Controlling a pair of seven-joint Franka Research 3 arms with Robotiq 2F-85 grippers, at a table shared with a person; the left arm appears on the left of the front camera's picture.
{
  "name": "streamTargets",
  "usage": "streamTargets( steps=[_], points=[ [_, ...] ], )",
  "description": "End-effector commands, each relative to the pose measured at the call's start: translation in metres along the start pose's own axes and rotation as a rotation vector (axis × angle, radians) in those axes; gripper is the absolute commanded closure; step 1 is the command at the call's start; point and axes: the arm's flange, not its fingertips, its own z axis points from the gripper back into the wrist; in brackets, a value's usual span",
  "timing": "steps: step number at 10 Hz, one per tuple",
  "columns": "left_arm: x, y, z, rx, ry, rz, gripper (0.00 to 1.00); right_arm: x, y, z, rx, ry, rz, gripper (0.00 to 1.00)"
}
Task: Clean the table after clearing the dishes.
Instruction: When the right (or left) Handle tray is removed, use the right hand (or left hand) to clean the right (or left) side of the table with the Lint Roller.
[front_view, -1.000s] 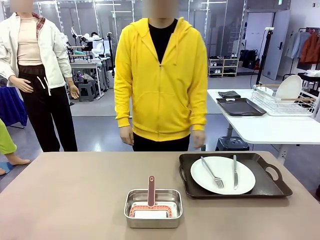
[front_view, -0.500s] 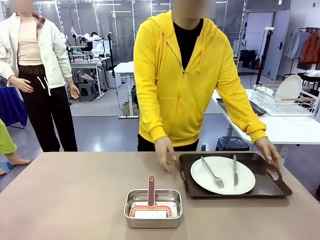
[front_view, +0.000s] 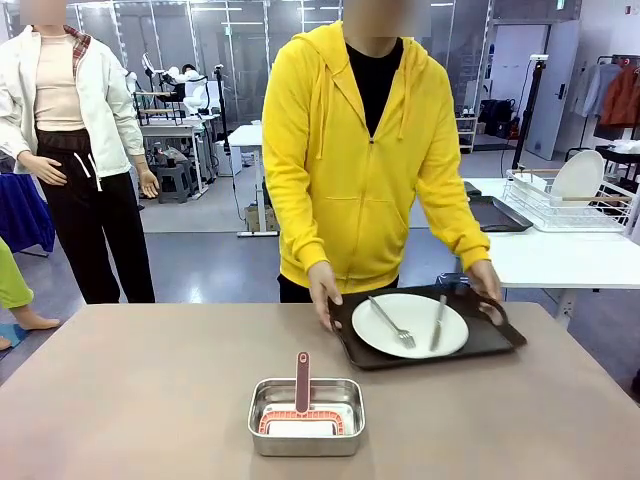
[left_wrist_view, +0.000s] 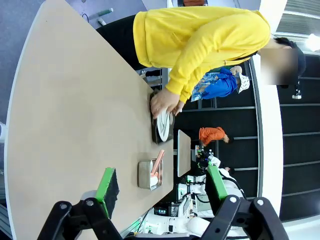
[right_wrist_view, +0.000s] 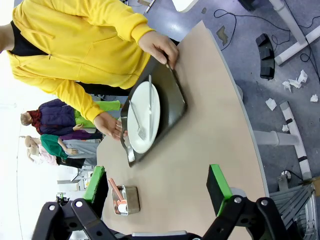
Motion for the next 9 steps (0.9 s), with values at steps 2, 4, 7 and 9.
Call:
streamTargets(
  steps=[2,4,7,9],
  points=[
    [0.0,-0.001,0.002,-0.026,-0.013,0.001,0.11,-0.001,0.001,0.001,0.005,0.001,0.003,0.0],
    [0.0,-0.001,0.002,-0.026,-0.013,0.001,0.11,0.004,0.018,-0.022,0.034,0.063,0.022,0.0],
    [0.0,-0.001,0.002,-0.026,-0.013,0.001,0.11,-0.003,0.082,-0.103,-0.021,0.231,0.162,0.0],
    [0.0,-0.001,0.002,-0.026,-0.013,0.001,0.11,-0.02,0.131,-0.161,-0.041,0.351,0.3,0.0]
  ],
)
